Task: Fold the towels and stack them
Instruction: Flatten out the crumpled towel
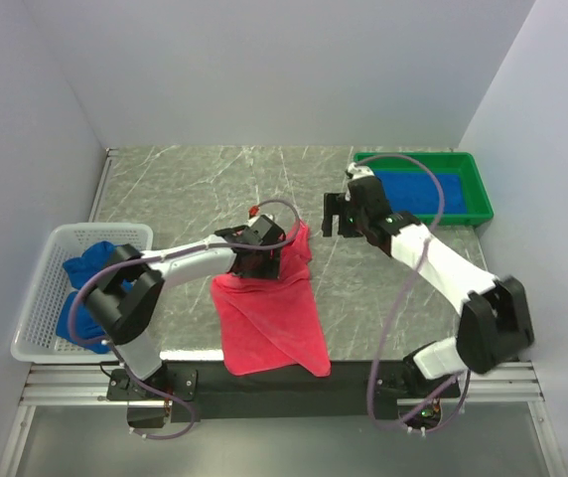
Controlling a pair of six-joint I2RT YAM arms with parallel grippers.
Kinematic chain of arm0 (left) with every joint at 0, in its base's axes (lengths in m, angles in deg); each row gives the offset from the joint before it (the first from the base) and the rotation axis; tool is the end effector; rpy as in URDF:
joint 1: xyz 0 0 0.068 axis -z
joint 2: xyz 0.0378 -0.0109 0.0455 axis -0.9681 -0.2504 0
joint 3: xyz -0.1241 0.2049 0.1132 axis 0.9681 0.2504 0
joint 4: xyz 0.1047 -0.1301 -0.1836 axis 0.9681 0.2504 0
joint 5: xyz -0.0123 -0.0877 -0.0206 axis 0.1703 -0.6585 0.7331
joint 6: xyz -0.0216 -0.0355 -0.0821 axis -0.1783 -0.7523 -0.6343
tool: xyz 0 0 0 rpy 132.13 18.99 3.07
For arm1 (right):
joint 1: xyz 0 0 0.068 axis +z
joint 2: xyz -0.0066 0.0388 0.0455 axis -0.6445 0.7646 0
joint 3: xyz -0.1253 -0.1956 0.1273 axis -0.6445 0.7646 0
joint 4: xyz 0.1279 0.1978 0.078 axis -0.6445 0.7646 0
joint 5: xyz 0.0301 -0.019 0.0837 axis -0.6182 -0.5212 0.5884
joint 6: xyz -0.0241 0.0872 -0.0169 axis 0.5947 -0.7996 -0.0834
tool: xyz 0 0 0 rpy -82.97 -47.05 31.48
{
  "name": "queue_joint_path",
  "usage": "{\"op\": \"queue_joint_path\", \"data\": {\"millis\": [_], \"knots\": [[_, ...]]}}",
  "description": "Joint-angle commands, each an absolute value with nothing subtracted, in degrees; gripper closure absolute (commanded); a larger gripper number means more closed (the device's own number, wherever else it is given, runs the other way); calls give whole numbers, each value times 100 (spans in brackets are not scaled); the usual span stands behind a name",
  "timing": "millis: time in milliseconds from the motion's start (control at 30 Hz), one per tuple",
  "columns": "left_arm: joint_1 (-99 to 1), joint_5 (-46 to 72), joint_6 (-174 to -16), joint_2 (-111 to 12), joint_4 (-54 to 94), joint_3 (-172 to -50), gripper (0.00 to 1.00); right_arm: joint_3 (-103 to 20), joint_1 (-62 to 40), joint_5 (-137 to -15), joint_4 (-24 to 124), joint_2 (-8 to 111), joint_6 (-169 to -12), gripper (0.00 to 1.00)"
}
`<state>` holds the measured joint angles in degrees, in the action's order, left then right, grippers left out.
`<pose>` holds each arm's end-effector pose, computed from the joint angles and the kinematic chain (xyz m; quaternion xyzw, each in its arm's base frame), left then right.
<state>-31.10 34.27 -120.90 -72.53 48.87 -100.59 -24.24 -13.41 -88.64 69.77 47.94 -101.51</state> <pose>0.2620 -0.2303 0.1375 0.0341 0.9671 -0.0639 0.2439 0.2925 0.1398 0.2449 -0.0513 0.9025 0.1291 0.4077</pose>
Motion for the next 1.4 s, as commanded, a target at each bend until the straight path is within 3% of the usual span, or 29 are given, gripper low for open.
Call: {"op": "queue_joint_path", "data": {"millis": [0,67,167,333,367,800,1133,1233,1367], "knots": [[-3233,3461,-12265,-6621,5167,-10141,26,-3126,-1429,-8435,6420,5452,-9604,10],[-3392,3461,-12256,-6489,5247,-10281,24,-3330,-1429,-8110,6279,5943,-9366,24],[-3857,3409,-12238,-6427,5300,-10378,24,-3831,-1420,-7707,6288,6602,-8988,34],[-4728,3171,-12273,-6752,5239,-10475,28,-4692,-1420,-7415,6551,7509,-8670,41],[-4816,3093,-12308,-6804,5212,-10510,28,-4798,-1429,-7423,6577,7789,-8653,49],[-5449,2899,-12590,-7595,5045,-10897,34,-6380,-1420,-7151,7412,9426,-8257,53],[-5554,2855,-12713,-7868,5037,-10985,36,-6627,-1403,-7300,7597,9795,-8222,68],[-5616,2837,-12783,-7921,4958,-10994,38,-6583,-1394,-7257,7536,9769,-8231,79],[-5695,2758,-12818,-8061,4843,-11082,40,-6486,-1403,-7221,7457,9734,-8266,80]]}}
